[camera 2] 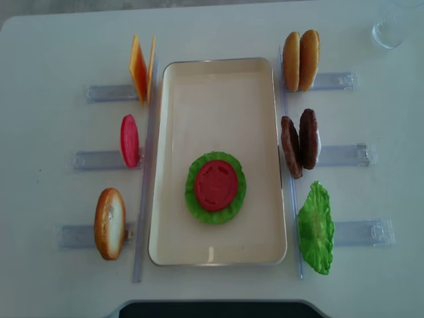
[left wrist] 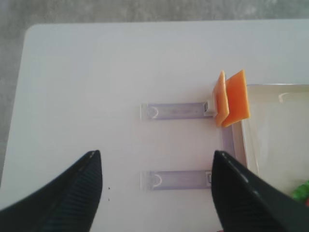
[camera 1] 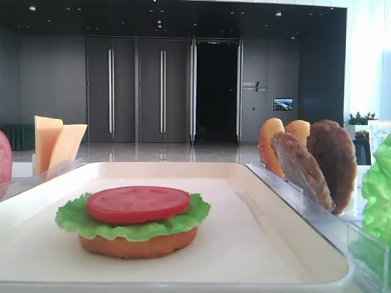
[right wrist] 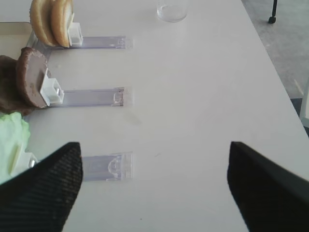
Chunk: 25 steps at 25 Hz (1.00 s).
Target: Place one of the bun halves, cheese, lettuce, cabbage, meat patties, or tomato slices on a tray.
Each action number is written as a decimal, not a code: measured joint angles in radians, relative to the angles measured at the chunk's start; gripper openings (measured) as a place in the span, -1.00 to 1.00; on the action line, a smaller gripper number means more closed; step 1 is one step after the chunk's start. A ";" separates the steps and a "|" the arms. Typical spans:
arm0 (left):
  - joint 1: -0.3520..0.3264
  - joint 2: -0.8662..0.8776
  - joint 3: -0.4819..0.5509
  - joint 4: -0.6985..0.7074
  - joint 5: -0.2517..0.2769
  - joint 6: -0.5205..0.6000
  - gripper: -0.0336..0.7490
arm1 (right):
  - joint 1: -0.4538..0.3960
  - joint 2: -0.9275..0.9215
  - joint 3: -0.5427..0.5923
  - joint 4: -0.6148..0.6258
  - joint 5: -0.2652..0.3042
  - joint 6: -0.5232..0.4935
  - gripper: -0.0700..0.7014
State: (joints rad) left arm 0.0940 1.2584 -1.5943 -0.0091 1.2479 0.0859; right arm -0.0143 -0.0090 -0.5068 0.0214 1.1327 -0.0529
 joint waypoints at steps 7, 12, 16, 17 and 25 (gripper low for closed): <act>0.000 -0.220 0.000 -0.091 0.014 0.068 0.45 | 0.000 0.000 0.000 0.000 0.000 0.000 0.69; 0.000 -0.349 0.026 -0.115 0.014 0.083 0.45 | 0.000 0.000 0.000 0.000 0.000 0.000 0.69; 0.000 -0.468 0.177 -0.116 0.014 0.101 0.45 | 0.000 0.000 0.000 0.000 0.000 0.000 0.69; 0.000 -0.498 0.217 -0.116 0.014 0.108 0.45 | 0.000 0.000 0.000 0.000 0.000 0.000 0.69; 0.000 -0.737 0.540 -0.128 0.014 0.163 0.45 | 0.000 0.000 0.000 0.000 0.000 0.000 0.69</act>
State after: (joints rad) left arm 0.0940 0.5214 -1.0547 -0.1368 1.2618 0.2485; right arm -0.0143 -0.0090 -0.5068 0.0214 1.1327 -0.0529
